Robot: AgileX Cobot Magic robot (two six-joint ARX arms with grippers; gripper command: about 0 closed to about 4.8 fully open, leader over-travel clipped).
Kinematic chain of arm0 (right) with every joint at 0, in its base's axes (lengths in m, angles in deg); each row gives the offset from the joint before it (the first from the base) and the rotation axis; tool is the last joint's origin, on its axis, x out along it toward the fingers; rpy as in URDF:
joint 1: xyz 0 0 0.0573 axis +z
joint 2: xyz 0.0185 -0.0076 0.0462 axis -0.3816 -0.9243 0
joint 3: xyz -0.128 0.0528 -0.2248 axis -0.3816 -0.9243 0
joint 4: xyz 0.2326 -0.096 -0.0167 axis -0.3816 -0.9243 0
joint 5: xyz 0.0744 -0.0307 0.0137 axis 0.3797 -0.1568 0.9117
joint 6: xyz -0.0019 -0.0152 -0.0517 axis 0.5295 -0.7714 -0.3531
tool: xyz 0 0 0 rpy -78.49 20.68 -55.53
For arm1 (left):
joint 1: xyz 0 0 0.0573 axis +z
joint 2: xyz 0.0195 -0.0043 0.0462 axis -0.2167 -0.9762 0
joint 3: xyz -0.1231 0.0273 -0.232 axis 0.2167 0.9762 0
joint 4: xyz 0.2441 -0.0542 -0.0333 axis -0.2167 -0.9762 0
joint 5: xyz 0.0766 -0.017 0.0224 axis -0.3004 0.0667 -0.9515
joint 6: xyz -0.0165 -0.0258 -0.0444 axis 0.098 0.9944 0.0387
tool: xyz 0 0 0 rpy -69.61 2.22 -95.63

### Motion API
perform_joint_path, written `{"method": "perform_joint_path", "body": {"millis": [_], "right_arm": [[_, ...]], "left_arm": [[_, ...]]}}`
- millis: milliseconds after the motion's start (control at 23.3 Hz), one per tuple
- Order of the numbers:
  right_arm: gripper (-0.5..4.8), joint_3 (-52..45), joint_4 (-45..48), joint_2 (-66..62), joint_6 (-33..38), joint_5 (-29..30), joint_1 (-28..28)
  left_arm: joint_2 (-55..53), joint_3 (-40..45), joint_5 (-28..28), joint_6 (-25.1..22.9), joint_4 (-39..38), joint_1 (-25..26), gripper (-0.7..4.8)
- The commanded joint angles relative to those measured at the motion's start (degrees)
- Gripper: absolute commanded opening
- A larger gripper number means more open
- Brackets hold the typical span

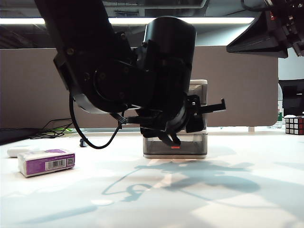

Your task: Open the second layer of the drawer on the table, pick up a pack of napkins on the table and put it in, and finally close the drawer.

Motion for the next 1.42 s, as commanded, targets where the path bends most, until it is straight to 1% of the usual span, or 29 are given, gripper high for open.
{"method": "perform_joint_path", "body": {"millis": [43, 215, 300, 472, 558, 601, 644, 729, 901, 987, 1030, 1073, 1244, 1416], "right_arm": [[-0.05, 0.3, 0.5, 0.1, -0.2, 0.2, 0.1], [-0.05, 0.3, 0.4, 0.1, -0.2, 0.2, 0.1], [-0.05, 0.3, 0.3, 0.1, -0.2, 0.2, 0.1], [-0.05, 0.3, 0.3, 0.1, -0.2, 0.2, 0.1], [-0.05, 0.3, 0.3, 0.1, -0.2, 0.2, 0.1], [-0.05, 0.3, 0.3, 0.1, -0.2, 0.2, 0.1], [-0.05, 0.3, 0.3, 0.1, -0.2, 0.2, 0.1], [-0.05, 0.3, 0.2, 0.1, -0.2, 0.2, 0.1], [-0.05, 0.3, 0.2, 0.1, -0.2, 0.2, 0.5], [-0.05, 0.3, 0.2, 0.0, -0.2, 0.0, 0.9], [-0.05, 0.3, 0.2, -0.1, -0.2, -0.1, 1.2], [-0.05, 0.3, 0.2, -0.2, -0.6, -0.1, 1.4], [-0.05, 0.3, 1.2, -2.9, -1.2, -1.4, 1.9], [-0.05, 0.3, 6.0, -6.7, -1.2, -1.2, 2.4]], "left_arm": [[0.2, -0.1, 0.0, 0.1, 0.7, 0.0, 1.66], [0.2, -0.1, 0.3, 0.2, 0.9, 0.3, 1.65], [0.2, -0.2, 0.4, 0.2, 1.3, 0.3, 1.51], [0.2, -0.2, 1.6, 0.1, 2.0, 0.3, 1.49], [0.2, -0.2, 1.9, 0.1, 2.2, 0.3, 1.35], [0.2, -0.2, 1.9, 0.1, 2.2, 0.3, 0.95], [0.2, -0.2, 1.9, 0.1, 2.1, 0.3, 0.77], [0.2, -0.2, 1.9, 0.1, 2.0, 0.3, 0.60], [0.2, -0.2, 1.9, 0.0, 2.0, 0.3, 0.57], [0.2, -0.2, 1.8, 0.0, 2.0, 0.3, 0.40], [0.2, -0.2, 1.6, 0.0, 2.0, 0.3, 0.07], [0.2, -0.2, 1.3, 0.0, 2.0, 0.3, -0.06], [0.2, -0.2, 1.2, -0.1, 1.9, 0.3, -0.06], [0.2, -0.1, 1.2, -0.1, 1.2, 0.3, -0.06]]}}
